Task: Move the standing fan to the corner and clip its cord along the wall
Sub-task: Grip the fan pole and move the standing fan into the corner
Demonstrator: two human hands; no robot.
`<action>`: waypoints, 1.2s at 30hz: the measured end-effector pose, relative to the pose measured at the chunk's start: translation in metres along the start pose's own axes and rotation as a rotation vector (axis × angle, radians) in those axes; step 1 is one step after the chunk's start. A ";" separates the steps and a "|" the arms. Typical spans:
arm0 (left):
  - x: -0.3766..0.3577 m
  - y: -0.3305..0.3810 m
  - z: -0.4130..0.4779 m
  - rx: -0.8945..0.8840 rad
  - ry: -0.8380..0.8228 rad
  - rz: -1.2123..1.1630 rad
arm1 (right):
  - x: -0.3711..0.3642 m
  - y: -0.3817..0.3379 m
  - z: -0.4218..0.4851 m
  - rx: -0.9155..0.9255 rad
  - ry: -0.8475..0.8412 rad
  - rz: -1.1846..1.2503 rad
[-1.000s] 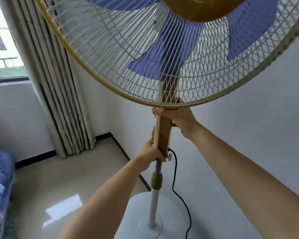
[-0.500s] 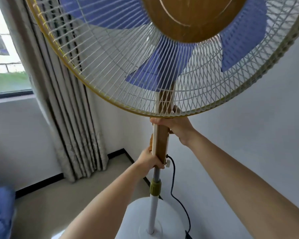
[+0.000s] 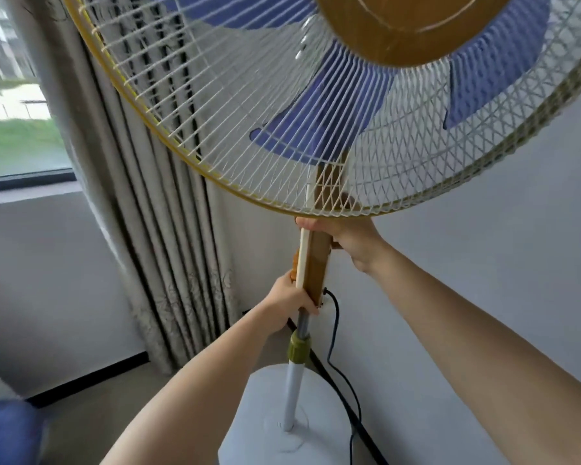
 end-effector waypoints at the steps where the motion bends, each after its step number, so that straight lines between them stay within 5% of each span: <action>1: 0.012 0.002 0.013 0.009 -0.002 -0.005 | -0.010 0.005 0.015 0.001 -0.003 -0.004; 19: 0.220 -0.048 0.315 0.117 -0.003 0.000 | -0.196 0.167 0.291 -0.162 -0.028 -0.045; 36: 0.265 -0.243 0.478 0.086 0.041 -0.011 | -0.279 0.423 0.337 -0.285 -0.025 -0.037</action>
Point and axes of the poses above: each hand's wrist, its own z-axis towards the middle knuckle, its own x-axis out of the back of the hand, y = z × x, the point moved 6 cm from there along z, towards the middle knuckle, and after that the axes turned 6 degrees about y, right-handed, at the moved point
